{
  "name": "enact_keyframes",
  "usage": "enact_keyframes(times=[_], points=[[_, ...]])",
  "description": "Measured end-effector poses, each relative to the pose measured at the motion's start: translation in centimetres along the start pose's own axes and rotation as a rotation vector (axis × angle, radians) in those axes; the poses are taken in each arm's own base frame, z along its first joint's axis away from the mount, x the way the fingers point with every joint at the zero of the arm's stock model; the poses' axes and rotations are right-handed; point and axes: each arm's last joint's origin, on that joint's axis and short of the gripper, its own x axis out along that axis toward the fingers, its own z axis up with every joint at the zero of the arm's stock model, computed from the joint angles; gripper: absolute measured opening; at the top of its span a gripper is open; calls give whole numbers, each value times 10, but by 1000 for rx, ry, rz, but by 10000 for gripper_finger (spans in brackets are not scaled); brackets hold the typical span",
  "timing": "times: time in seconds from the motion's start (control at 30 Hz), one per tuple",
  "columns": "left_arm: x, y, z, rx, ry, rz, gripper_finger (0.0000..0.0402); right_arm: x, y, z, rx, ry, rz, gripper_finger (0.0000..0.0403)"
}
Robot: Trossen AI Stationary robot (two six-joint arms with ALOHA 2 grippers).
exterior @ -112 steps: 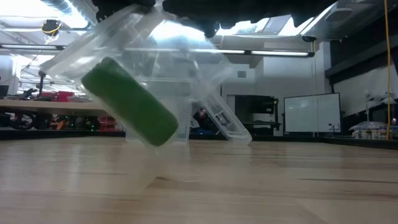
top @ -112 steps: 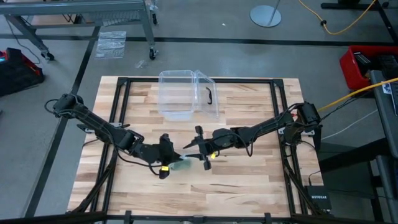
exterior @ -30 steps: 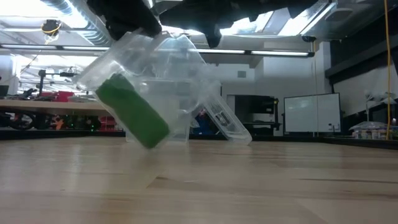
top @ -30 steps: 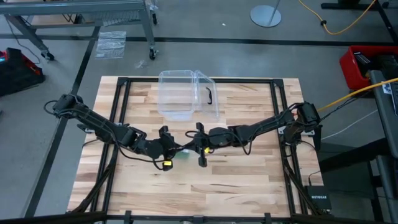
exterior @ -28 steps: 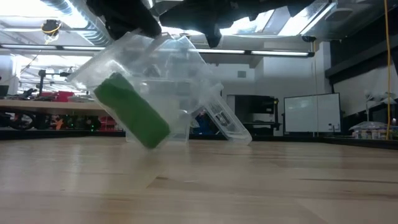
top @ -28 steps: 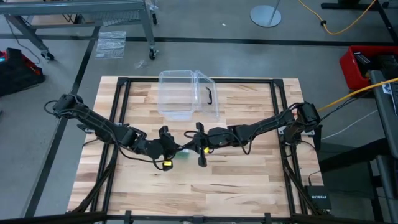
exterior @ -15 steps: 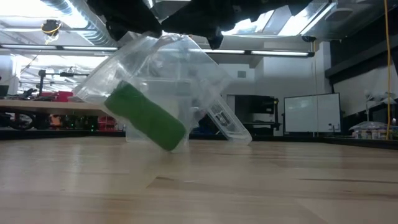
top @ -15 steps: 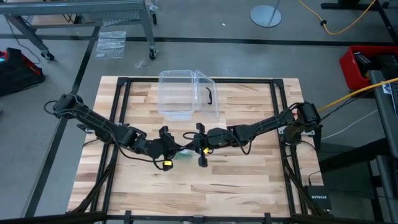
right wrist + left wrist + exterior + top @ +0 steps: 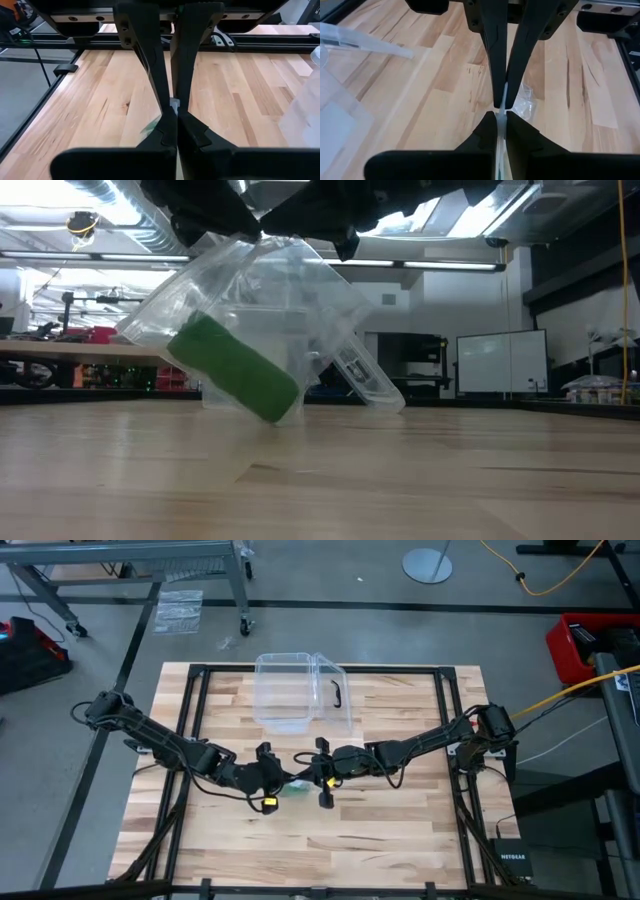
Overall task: Roll bandage
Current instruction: Close the transparent zip bag
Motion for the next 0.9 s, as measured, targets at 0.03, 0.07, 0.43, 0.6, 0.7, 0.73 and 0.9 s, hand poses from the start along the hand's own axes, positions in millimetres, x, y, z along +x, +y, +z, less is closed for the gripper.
enact_keyframes(times=[0.03,0.07,0.43,0.6,0.7,0.73,0.9], points=[[0,0,0,-6,3,1,9,0,0,0,0,0,0,0],[0,0,0,-14,4,2,8,0,0,0,0,1,0,0],[-2,-1,-5,-38,40,6,8,0,-1,0,0,-1,-17,0],[-3,-3,-6,-32,50,1,7,0,0,0,0,-5,-17,0],[-4,-4,-7,-32,55,-2,7,0,0,0,0,-5,-17,0],[-4,-4,-8,-38,58,-5,7,0,0,0,0,-5,-17,0],[-7,-5,-16,-77,122,11,7,0,0,-1,0,-3,-18,0]])
